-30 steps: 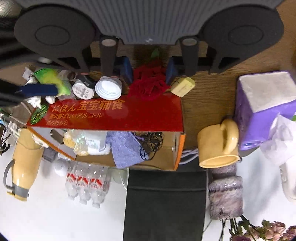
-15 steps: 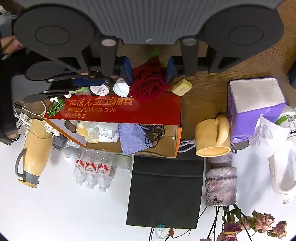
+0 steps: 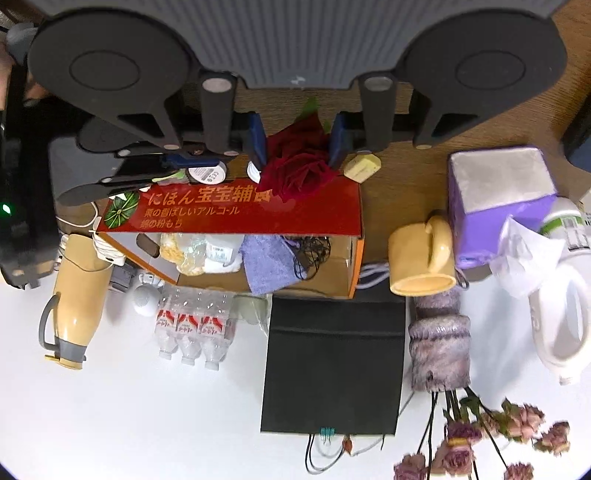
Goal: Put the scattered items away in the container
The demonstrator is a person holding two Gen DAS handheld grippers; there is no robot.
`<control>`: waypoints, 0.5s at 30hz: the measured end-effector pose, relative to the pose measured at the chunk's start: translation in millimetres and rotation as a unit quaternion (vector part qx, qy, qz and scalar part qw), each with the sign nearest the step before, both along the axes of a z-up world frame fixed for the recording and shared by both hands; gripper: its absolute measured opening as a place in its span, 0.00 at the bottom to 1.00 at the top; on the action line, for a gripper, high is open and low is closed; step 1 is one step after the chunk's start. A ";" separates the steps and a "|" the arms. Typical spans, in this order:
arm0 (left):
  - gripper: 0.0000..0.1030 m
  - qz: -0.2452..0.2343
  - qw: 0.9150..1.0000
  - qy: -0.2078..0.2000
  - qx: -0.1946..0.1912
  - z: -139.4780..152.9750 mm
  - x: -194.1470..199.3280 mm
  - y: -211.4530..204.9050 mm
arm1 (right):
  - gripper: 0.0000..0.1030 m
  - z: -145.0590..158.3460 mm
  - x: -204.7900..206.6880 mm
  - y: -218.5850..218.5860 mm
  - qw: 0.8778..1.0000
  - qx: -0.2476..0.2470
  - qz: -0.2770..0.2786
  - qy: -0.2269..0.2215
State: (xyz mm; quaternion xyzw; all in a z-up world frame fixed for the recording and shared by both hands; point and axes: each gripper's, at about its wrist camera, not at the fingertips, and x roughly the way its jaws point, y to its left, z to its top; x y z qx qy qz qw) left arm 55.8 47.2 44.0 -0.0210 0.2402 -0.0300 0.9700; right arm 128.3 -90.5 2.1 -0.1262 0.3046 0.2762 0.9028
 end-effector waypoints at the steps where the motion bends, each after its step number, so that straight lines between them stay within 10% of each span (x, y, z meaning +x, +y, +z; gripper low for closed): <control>1: 0.33 0.004 1.000 -0.006 0.003 2.6 -3.6 -0.8 | 0.08 5.3 -7.2 -1.3 1.000 0.000 -0.002 -0.011; 15: 0.33 0.014 0.997 -0.076 0.003 27.8 -80.1 -51.3 | 0.08 77.4 -122.8 -80.7 0.979 0.131 -0.095 -0.126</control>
